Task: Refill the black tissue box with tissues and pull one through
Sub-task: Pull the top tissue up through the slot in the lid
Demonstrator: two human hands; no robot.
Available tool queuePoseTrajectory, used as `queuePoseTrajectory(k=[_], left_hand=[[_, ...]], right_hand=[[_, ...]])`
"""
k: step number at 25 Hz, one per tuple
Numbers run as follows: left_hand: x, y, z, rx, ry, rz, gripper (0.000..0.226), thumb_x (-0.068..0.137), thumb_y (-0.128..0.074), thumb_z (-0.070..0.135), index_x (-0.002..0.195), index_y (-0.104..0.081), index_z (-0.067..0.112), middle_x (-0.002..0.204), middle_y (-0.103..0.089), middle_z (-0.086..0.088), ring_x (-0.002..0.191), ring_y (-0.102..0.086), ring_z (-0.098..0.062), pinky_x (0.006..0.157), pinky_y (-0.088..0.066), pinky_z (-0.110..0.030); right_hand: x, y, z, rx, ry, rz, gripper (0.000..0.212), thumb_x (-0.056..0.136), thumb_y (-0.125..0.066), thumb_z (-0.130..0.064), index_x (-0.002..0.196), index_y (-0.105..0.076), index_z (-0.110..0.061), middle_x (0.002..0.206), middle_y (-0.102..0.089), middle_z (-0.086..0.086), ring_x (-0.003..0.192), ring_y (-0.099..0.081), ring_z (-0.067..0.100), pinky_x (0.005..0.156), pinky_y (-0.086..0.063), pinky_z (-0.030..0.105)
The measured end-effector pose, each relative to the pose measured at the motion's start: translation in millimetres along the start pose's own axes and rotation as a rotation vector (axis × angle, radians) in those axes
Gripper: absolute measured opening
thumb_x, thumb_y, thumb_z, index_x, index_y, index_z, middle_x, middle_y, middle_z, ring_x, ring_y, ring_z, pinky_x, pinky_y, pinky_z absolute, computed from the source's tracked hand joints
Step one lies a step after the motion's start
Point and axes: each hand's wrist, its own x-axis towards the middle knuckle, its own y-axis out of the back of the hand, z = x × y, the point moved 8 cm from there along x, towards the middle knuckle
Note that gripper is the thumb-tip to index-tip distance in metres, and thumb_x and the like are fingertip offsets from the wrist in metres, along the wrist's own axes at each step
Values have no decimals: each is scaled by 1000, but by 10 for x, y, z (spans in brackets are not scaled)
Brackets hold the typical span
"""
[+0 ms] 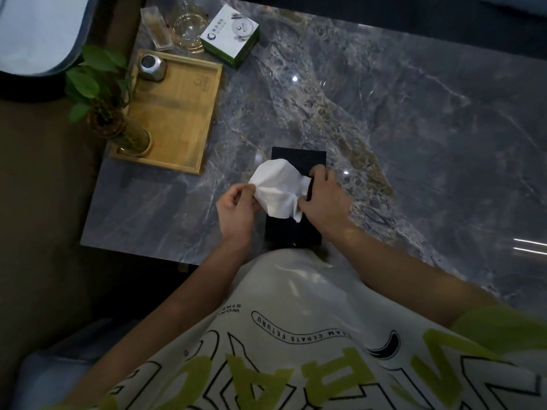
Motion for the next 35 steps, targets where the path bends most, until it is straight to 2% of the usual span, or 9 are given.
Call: queuePoseTrajectory(k=[3,7,12,17,20,25,28,31,35], left_hand=[[-30,-32,23,24,-16,-24,20,93,-56,10,73,-62,13,73,-63,-4,68,-62,-12,62,-53,-22],[-68,-20,-26,54,5,-12,19,93,-55,10,76,-62,12,74,-64,-2,64,-63,-7,59,-52,-19],[-89,-47,-54,73,28,7,18,94,-54,13,78,-63,15,76,-63,-3,70,-61,-12,63,-54,-22],[-74,-77,-64,82,26,13,16,94,-55,14,80,-64,14,78,-65,-3,73,-63,-14,66,-56,-24],[-60,-61,-106,98,24,4,18,94,-55,13,78,-64,15,77,-65,-5,74,-62,-16,66,-55,-26],[-75,-16,-140,87,38,-1,19,94,-54,13,77,-63,15,76,-64,-3,69,-62,-13,65,-54,-26],[-106,-46,-127,62,70,3,21,96,-51,19,81,-64,15,78,-65,-3,69,-63,-11,64,-53,-26],[-96,-46,-201,70,161,23,25,96,-46,30,92,-67,18,90,-68,-4,82,-64,-16,72,-53,-30],[-68,-103,-435,40,316,-82,44,96,-38,49,115,-65,21,112,-70,-1,108,-64,-21,92,-53,-36]], right_hand=[[-34,-19,74,158,52,0,44,80,-64,-31,116,-43,-17,116,-46,8,85,-59,29,66,-50,41],[-75,-28,143,243,77,13,41,88,-56,-35,124,-46,-20,115,-47,8,90,-57,28,74,-51,42],[-218,-33,65,79,295,85,29,94,-50,-36,119,-58,-24,101,-44,8,77,-45,18,58,-45,31],[-263,-86,101,-83,311,57,28,95,-48,-41,93,-68,-22,112,-44,6,93,-51,21,59,-51,33],[-242,-64,20,-208,309,35,33,97,-41,-42,95,-64,-19,115,-43,10,99,-49,26,58,-53,35],[-159,-55,-47,-217,311,13,35,97,-40,-42,103,-62,-15,112,-43,13,97,-49,32,56,-49,35],[-144,-70,23,-92,315,-30,32,97,-42,-40,106,-64,-18,109,-41,9,96,-47,27,60,-45,34],[-149,-84,153,155,301,-42,31,95,-50,-31,121,-60,-18,108,-44,8,92,-51,24,70,-52,40],[-164,-66,352,467,129,-71,43,92,-55,-24,133,-45,-18,124,-44,7,100,-53,17,86,-50,39]])
